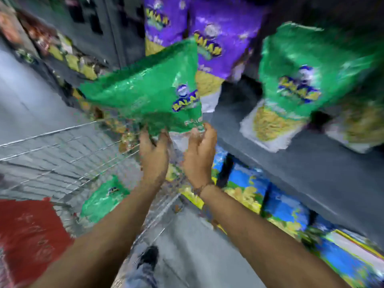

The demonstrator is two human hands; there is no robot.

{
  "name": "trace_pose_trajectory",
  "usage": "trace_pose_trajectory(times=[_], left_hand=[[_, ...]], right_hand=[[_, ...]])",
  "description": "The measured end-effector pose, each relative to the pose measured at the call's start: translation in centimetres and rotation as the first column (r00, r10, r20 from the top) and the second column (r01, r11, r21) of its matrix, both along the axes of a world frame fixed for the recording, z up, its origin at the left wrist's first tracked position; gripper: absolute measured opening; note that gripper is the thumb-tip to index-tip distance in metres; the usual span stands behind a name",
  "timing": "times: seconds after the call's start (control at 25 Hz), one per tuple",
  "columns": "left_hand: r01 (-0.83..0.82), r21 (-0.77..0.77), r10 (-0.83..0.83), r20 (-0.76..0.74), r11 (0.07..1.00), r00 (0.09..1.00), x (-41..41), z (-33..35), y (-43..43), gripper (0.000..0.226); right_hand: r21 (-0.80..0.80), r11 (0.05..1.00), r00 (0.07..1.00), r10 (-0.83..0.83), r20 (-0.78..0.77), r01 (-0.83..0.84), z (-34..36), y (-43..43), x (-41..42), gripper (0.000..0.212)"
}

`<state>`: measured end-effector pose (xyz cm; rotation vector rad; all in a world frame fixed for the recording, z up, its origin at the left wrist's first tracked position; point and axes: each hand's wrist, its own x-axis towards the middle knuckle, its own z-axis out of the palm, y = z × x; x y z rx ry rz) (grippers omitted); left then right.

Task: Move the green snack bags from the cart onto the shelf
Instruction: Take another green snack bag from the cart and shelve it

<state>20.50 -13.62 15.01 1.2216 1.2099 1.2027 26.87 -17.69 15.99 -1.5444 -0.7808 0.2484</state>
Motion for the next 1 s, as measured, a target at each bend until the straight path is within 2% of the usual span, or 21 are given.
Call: trace_pose_trajectory(times=[0.08,0.16,0.2,0.28,0.36,0.48,0.56,0.6,0.64,0.68,0.76,0.84,0.88,0.92,0.96,1.0], left_hand=[[0.114,0.102,-0.122,0.08,0.988,0.989,3.5,3.4,-4.8,0.054],[0.277,0.168,-0.305,0.169,0.946,0.937,8.0,6.2,-10.0,0.035],[0.364,0.222,-0.406,0.188,0.905,0.895,10.4,7.3,-12.3,0.024],[0.51,0.27,-0.558,0.146,0.817,0.817,15.3,8.6,-16.0,0.028],[0.631,0.248,-0.66,0.053,0.735,0.749,19.9,9.6,-18.1,0.036],[0.724,0.108,-0.719,-0.085,0.681,0.69,25.3,7.3,-18.4,0.032],[0.758,0.037,-0.741,-0.185,0.651,0.646,27.7,5.5,-18.4,0.022],[0.762,0.023,-0.742,-0.21,0.647,0.637,28.3,4.9,-18.5,0.017],[0.759,0.019,-0.738,-0.219,0.651,0.638,28.4,4.7,-18.6,0.021],[0.748,0.049,-0.725,-0.21,0.662,0.656,28.1,4.6,-19.0,0.03],[0.713,0.135,-0.712,-0.062,0.688,0.699,27.1,3.8,-19.3,0.044],[0.556,0.099,-0.565,0.122,0.825,0.816,26.6,3.6,-18.6,0.046],[0.475,0.112,-0.487,0.121,0.873,0.865,27.1,3.5,-17.7,0.043],[0.476,0.161,-0.484,0.006,0.864,0.875,27.9,3.5,-16.5,0.035],[0.581,0.173,-0.571,-0.107,0.796,0.814,28.7,4.0,-15.7,0.028],[0.723,0.143,-0.699,-0.186,0.676,0.691,29.9,4.0,-14.8,0.035]], right_hand=[[0.132,0.987,0.992,-0.085,-0.089,0.096,2.0,-5.6,2.6,0.049],[0.272,0.938,0.973,-0.183,-0.142,0.216,3.7,-11.1,6.2,0.052],[0.317,0.905,0.958,-0.258,-0.124,0.285,4.4,-13.8,8.1,0.054],[0.352,0.84,0.909,-0.404,-0.101,0.413,5.5,-18.4,12.1,0.054],[0.286,0.792,0.839,-0.534,-0.102,0.539,5.9,-21.7,16.8,0.049],[0.112,0.807,0.814,-0.579,-0.046,0.58,4.9,-23.9,21.6,0.04],[-0.139,0.754,0.763,-0.646,0.018,0.642,3.7,-24.0,23.8,0.043],[-0.272,0.704,0.727,-0.686,-0.021,0.656,3.3,-23.7,24.8,0.046],[-0.35,0.694,0.709,-0.697,-0.108,0.629,3.5,-23.3,25.6,0.048],[-0.335,0.742,0.713,-0.662,-0.229,0.581,3.7,-23.1,26.5,0.05],[-0.135,0.835,0.733,-0.537,-0.419,0.534,3.9,-23.3,29.0,0.051],[-0.003,0.788,0.672,-0.528,-0.519,0.616,3.4,-24.3,31.1,0.041],[0.024,0.745,0.634,-0.55,-0.544,0.667,3.4,-24.6,30.9,0.027],[0.051,0.709,0.605,-0.56,-0.567,0.704,3.5,-24.7,30.1,0.015],[0.065,0.674,0.571,-0.566,-0.595,0.736,3.5,-24.4,29.0,0.013],[0.085,0.626,0.543,-0.591,-0.596,0.775,3.5,-23.9,27.6,0.017]])
